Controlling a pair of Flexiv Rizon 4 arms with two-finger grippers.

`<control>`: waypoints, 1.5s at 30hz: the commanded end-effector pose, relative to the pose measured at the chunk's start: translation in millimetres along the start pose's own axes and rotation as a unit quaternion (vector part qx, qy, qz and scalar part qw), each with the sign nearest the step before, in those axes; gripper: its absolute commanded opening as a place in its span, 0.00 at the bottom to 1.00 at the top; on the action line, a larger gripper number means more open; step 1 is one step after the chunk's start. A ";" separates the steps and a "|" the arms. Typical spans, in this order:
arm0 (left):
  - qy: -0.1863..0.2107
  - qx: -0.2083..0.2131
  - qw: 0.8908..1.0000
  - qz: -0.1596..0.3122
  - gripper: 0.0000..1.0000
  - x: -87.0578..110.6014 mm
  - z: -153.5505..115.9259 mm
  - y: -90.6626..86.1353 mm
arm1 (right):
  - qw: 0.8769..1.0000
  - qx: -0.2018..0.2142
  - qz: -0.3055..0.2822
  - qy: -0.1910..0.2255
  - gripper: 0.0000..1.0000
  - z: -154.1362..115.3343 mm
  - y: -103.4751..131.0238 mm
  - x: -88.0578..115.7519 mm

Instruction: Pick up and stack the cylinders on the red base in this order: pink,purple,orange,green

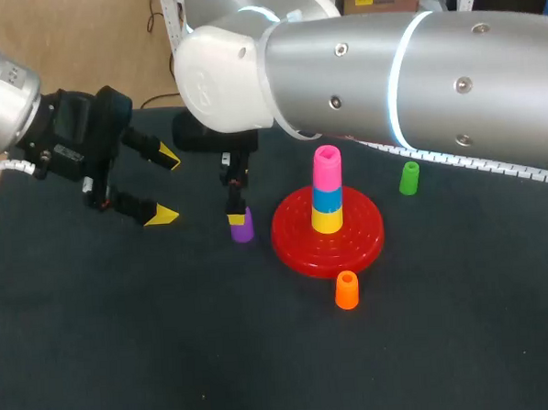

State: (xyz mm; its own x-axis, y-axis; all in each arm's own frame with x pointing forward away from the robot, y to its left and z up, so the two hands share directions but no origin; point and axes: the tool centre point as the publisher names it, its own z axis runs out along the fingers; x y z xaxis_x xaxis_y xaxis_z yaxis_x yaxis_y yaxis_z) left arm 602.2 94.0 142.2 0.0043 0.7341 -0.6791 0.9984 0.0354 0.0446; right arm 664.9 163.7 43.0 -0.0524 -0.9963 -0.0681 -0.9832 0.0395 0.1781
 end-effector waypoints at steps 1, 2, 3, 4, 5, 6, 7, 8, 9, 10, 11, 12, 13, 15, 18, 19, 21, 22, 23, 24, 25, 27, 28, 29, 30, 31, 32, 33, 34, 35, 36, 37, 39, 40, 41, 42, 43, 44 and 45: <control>0.000 -0.001 1.000 0.000 1.00 0.3 0.6 0.1 | 1.000 0.003 0.001 -0.004 1.00 1.6 3.0 3.3; 0.000 -0.001 1.000 0.000 1.00 0.3 0.6 0.1 | 1.000 0.004 0.001 -0.005 1.00 1.8 3.1 3.5; 0.000 -0.001 1.000 0.000 1.00 0.3 0.6 0.1 | 1.000 0.004 0.001 -0.006 1.00 2.0 3.2 3.7; 0.000 -0.001 1.000 0.000 1.00 0.3 0.6 0.1 | 1.000 0.005 0.001 -0.006 1.00 2.6 3.2 3.9; 0.000 -0.001 1.000 0.000 1.00 0.3 0.6 0.1 | 1.000 0.005 0.002 -0.006 1.00 3.0 3.2 4.0; 0.000 -0.001 1.000 0.000 1.00 0.3 0.6 0.1 | 1.000 0.006 0.002 -0.006 1.00 3.5 3.0 4.1; 0.000 -0.001 1.000 0.000 1.00 0.3 0.6 0.1 | 1.000 0.006 0.003 -0.006 1.00 4.0 2.7 4.2; 0.000 -0.001 1.000 0.000 1.00 0.3 0.6 0.1 | 1.000 0.005 0.004 -0.006 1.00 4.3 2.5 4.2; 0.000 -0.001 1.000 0.000 1.00 0.3 0.6 0.1 | 1.000 0.005 0.004 -0.007 1.00 4.4 2.5 4.1; 0.000 -0.001 1.000 0.000 1.00 0.3 0.6 0.1 | 1.000 0.006 0.003 -0.007 1.00 4.9 2.4 3.8; 0.000 -0.001 1.000 0.000 1.00 0.3 0.6 0.1 | 1.000 0.006 0.003 -0.007 1.00 5.4 2.4 3.5; 0.000 -0.001 1.000 0.000 1.00 0.3 0.6 0.1 | 1.000 0.006 0.003 -0.006 1.00 5.9 2.4 3.1; 0.000 -0.001 1.000 0.000 1.00 0.3 0.6 0.1 | 1.000 0.006 0.003 -0.006 1.00 6.3 2.5 2.8; 0.000 -0.001 1.000 0.000 1.00 0.3 0.6 0.1 | 1.000 0.006 0.003 -0.005 1.00 7.7 2.7 2.4; 0.000 -0.001 1.000 0.000 1.00 0.3 0.6 0.1 | 1.000 0.005 0.002 -0.006 1.00 9.3 3.0 2.2; 0.000 -0.001 1.000 0.000 1.00 0.3 0.6 0.1 | 1.000 0.005 0.003 -0.006 1.00 9.5 3.2 2.1; 0.000 -0.001 1.000 0.000 1.00 0.3 0.6 0.1 | 1.000 0.005 0.002 -0.007 1.00 10.0 3.7 2.1; 0.000 -0.001 1.000 0.000 1.00 0.3 0.6 0.1 | 1.000 0.005 0.003 -0.007 1.00 10.3 3.9 2.2; 0.000 -0.001 1.000 0.000 1.00 0.3 0.6 0.1 | 1.000 0.005 0.002 -0.007 1.00 10.9 4.2 2.3; 0.000 -0.001 1.000 0.000 1.00 0.3 0.6 0.1 | 1.000 0.005 0.002 -0.007 1.00 11.5 4.3 2.3; 0.000 -0.001 1.000 0.000 1.00 0.3 0.6 0.1 | 1.000 0.004 0.002 -0.007 1.00 12.1 4.5 2.4; 0.000 -0.001 1.000 0.000 1.00 0.3 0.6 0.1 | 1.000 0.003 0.002 -0.006 1.00 13.4 4.7 2.7; 0.000 -0.001 1.000 0.000 1.00 0.3 0.6 0.1 | 1.000 0.003 0.002 -0.005 1.00 14.0 4.7 2.8; 0.000 -0.001 1.000 0.000 1.00 0.3 0.6 0.1 | 1.000 0.002 0.001 -0.003 1.00 14.9 4.6 2.9; 0.000 -0.001 1.000 0.000 1.00 0.3 0.6 0.1 | 1.000 0.002 0.001 -0.003 1.00 15.8 4.4 3.0; 0.000 -0.001 1.000 0.000 1.00 0.3 0.6 0.1 | 1.000 0.001 0.001 -0.002 1.00 17.4 3.6 3.5; 0.000 -0.001 1.000 0.000 1.00 0.3 0.6 0.1 | 1.000 -0.001 0.001 -0.002 1.00 18.8 2.6 4.1; 0.000 -0.001 1.000 0.000 1.00 0.3 0.6 0.1 | 1.000 -0.002 0.001 -0.002 1.00 19.8 2.2 4.2; 0.000 -0.001 1.000 0.000 1.00 0.3 0.6 0.1 | 1.000 -0.002 0.001 -0.002 1.00 20.5 2.0 4.2; 0.000 -0.001 1.000 0.000 1.00 0.3 0.6 0.1 | 1.000 -0.003 0.001 -0.002 1.00 21.2 1.8 4.2; 0.000 -0.001 1.000 0.000 1.00 0.3 0.6 0.1 | 1.000 -0.003 0.001 -0.002 1.00 21.7 1.6 4.1; 0.000 -0.001 1.000 0.000 1.00 0.3 0.6 0.1 | 1.000 -0.003 0.001 -0.002 1.00 22.0 1.5 4.1; 0.000 -0.001 1.000 0.000 1.00 0.3 0.6 0.1 | 1.000 -0.003 0.000 -0.002 1.00 22.3 1.5 4.0; 0.000 -0.001 1.000 0.000 1.00 0.3 0.6 0.1 | 1.000 -0.003 0.001 -0.002 1.00 22.6 1.4 4.1; 0.000 -0.001 1.000 0.000 1.00 0.3 0.6 0.1 | 1.000 -0.003 0.001 -0.001 1.00 22.8 1.3 4.2; 0.000 -0.001 1.000 0.000 1.00 0.3 0.6 0.1 | 1.000 -0.003 0.001 -0.001 1.00 23.2 1.3 4.3; 0.000 -0.001 1.000 0.000 1.00 0.3 0.6 0.1 | 1.000 -0.003 0.001 -0.001 1.00 23.7 1.3 4.5; 0.000 -0.001 1.000 0.000 1.00 0.3 0.6 0.1 | 1.000 -0.004 0.001 -0.001 1.00 24.2 1.4 4.6; 0.000 -0.001 1.000 0.000 1.00 0.3 0.6 0.1 | 1.000 -0.004 0.001 -0.001 1.00 24.5 1.5 4.7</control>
State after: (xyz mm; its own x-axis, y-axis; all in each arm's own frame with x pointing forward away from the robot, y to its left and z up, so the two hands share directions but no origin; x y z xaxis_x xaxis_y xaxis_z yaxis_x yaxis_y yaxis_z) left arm 602.2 93.9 142.2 0.0043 0.7340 -0.6791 0.9984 0.0354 0.0446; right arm 659.0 161.7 19.5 -0.0541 -0.9962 -0.0681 -0.9817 0.0406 0.1860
